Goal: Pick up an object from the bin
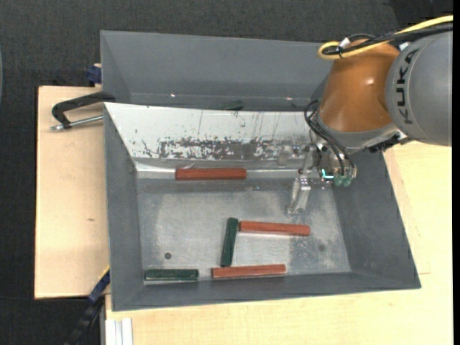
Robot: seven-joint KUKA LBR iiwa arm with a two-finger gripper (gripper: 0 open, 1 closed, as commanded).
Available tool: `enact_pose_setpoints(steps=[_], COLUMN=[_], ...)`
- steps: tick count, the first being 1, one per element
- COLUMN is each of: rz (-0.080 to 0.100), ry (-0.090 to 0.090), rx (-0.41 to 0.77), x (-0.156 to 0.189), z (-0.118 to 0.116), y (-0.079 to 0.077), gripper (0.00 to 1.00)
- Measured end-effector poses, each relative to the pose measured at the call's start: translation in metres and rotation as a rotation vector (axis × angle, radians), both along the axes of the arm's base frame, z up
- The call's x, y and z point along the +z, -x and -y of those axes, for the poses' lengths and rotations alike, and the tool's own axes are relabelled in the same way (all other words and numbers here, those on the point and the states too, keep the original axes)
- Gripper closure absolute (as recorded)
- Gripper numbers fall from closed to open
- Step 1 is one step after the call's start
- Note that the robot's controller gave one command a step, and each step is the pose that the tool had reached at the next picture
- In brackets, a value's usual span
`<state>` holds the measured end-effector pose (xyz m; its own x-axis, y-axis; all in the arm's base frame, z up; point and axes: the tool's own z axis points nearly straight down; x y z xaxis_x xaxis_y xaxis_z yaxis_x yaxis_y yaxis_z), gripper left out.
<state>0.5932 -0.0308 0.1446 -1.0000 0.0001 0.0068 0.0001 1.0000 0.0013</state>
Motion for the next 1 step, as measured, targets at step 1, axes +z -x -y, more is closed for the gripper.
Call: enact_pose_setpoints(steps=[1], rz=[0.008], ry=[0.001], rx=[0.001], x=[0.0044], z=[0.0001], y=[-0.0020], gripper=[0.00])
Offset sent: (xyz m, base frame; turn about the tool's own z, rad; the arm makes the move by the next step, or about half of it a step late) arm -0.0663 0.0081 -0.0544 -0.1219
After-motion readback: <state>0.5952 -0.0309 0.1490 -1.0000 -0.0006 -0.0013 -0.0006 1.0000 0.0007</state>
